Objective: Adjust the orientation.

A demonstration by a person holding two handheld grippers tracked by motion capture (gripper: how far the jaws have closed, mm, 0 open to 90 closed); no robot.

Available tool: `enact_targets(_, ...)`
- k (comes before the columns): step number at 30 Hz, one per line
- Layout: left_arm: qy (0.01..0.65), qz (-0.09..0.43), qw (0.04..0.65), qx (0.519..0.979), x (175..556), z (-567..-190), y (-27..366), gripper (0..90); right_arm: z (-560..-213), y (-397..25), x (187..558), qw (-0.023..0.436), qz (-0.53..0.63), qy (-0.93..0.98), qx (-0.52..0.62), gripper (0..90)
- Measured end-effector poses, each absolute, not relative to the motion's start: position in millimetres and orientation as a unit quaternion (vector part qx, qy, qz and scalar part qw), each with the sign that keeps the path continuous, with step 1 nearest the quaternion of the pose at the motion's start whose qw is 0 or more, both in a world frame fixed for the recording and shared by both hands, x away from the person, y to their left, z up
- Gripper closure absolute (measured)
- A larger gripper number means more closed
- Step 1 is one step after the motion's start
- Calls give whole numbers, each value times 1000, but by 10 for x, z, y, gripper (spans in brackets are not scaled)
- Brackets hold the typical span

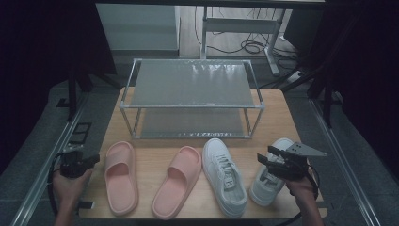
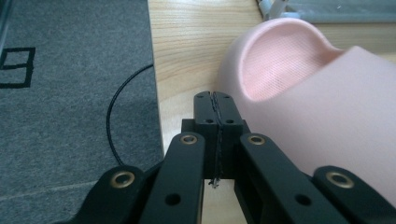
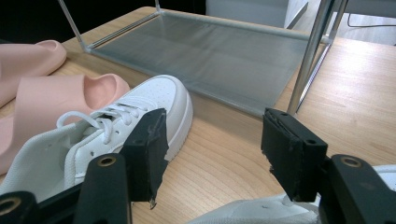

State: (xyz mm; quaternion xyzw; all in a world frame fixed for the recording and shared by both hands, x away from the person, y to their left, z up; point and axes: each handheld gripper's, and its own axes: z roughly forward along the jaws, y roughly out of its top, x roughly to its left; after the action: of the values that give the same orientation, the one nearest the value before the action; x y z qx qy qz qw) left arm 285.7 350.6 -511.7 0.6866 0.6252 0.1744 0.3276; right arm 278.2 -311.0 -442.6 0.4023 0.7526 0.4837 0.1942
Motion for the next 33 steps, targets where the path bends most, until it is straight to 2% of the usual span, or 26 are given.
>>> enact_targets(14, 620, 150, 322, 699, 3093, -5242, 3468, 900, -4435, -3112, 2788, 194, 482, 753, 404, 414)
enact_targets(33, 574, 133, 333, 736, 3284, -5194, 3058, 900, -4456, -3095, 2799, 192, 477, 757, 404, 415)
